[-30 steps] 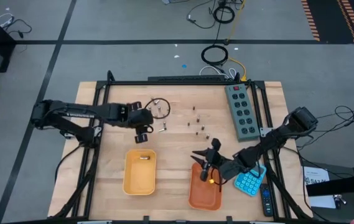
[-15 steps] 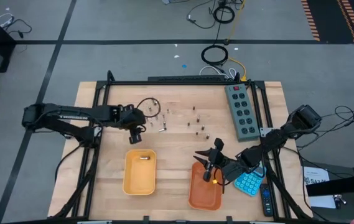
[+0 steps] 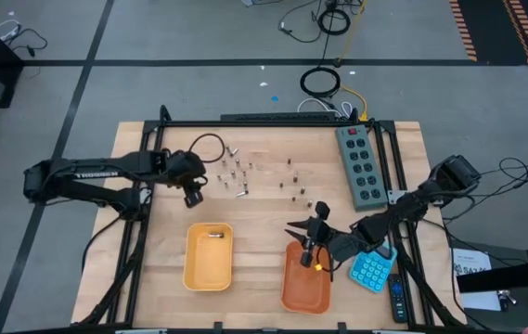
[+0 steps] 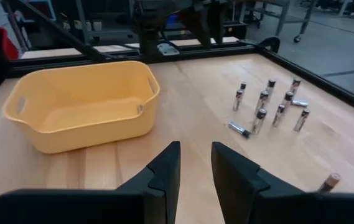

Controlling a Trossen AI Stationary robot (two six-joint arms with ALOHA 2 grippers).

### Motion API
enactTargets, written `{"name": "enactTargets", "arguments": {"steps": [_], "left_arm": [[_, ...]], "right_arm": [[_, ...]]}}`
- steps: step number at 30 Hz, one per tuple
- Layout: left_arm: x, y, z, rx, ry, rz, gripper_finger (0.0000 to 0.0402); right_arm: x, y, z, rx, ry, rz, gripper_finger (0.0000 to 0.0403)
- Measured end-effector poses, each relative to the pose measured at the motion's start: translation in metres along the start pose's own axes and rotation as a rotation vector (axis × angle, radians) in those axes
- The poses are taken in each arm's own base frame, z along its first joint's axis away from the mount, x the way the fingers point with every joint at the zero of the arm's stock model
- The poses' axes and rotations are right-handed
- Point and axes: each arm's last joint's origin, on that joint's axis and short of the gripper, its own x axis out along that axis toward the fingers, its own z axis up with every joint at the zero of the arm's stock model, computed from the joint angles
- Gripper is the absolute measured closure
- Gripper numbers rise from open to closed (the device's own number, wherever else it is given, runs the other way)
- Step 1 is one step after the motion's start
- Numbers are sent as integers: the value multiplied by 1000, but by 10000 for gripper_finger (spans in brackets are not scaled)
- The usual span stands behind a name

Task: Sort batteries
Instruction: Put the silver battery into the yellow bin

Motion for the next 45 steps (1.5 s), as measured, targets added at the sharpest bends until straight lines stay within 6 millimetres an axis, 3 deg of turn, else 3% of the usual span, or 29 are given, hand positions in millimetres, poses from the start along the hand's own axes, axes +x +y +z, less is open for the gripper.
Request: {"name": "enactTargets", "arguments": {"steps": [15, 23, 45], "left_arm": [[2, 20, 7, -51, -36, -38, 236], [14, 34, 11, -92, 0, -40, 236], [50, 33, 12, 30, 92, -59, 236]], "right_arm": [[12, -10, 2, -45, 38, 46, 321], [13, -21, -10, -58, 73, 6, 321], [7, -15, -5, -11, 16, 8, 321]]}}
